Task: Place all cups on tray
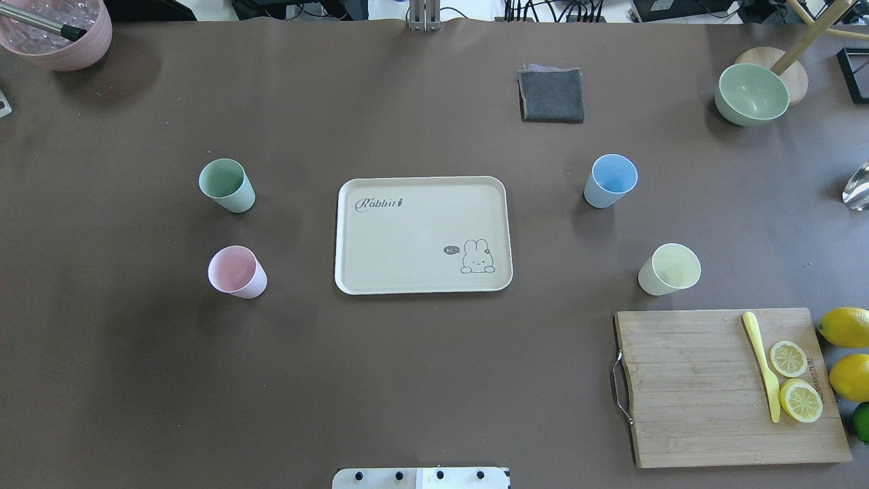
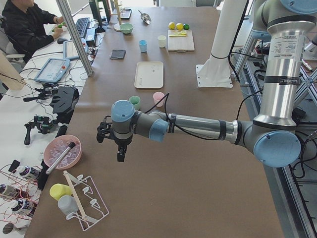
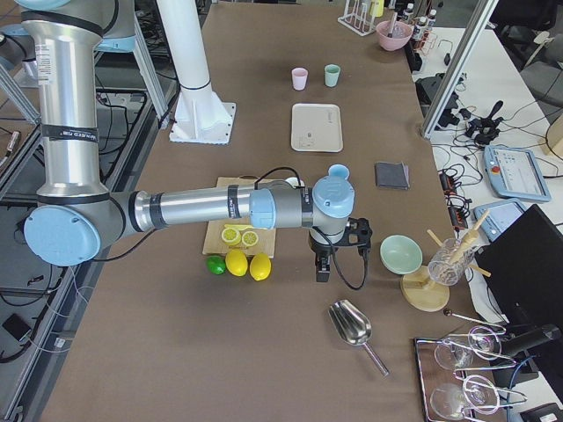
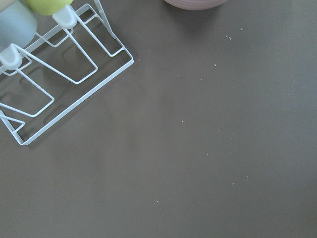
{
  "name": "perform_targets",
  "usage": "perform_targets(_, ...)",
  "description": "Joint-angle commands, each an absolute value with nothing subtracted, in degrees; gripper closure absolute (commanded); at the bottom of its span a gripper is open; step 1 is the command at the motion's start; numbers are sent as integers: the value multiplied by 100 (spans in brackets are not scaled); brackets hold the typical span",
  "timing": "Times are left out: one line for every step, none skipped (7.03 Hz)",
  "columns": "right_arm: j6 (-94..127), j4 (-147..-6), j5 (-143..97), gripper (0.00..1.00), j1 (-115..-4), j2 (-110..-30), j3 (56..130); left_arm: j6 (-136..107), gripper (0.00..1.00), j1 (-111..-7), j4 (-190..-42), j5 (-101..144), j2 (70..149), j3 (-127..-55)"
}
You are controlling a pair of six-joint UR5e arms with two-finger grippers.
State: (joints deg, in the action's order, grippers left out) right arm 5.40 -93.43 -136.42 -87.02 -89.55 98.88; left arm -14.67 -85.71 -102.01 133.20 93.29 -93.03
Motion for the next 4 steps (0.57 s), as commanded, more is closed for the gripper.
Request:
perform_targets(842,-9325,-13623,0,-8125,-8518,10027,-1459,2,-8534,-10335,13341,9456,-9395)
perform_targets(1113,-9316,-13640,0,-7843,-8430,10324,-1598,2,-8508,-10406,13333,9518,-9291)
perform_targets(1525,-9316,-13649,0,-7596,-8446,10640,-1922,2,-8395,-10467,13307,9693,-9186)
perform_targets(2069,-9229,-13623,0,-7359,-8498,10939,-1777,2,-8254,-10433,13289,9877,-9150)
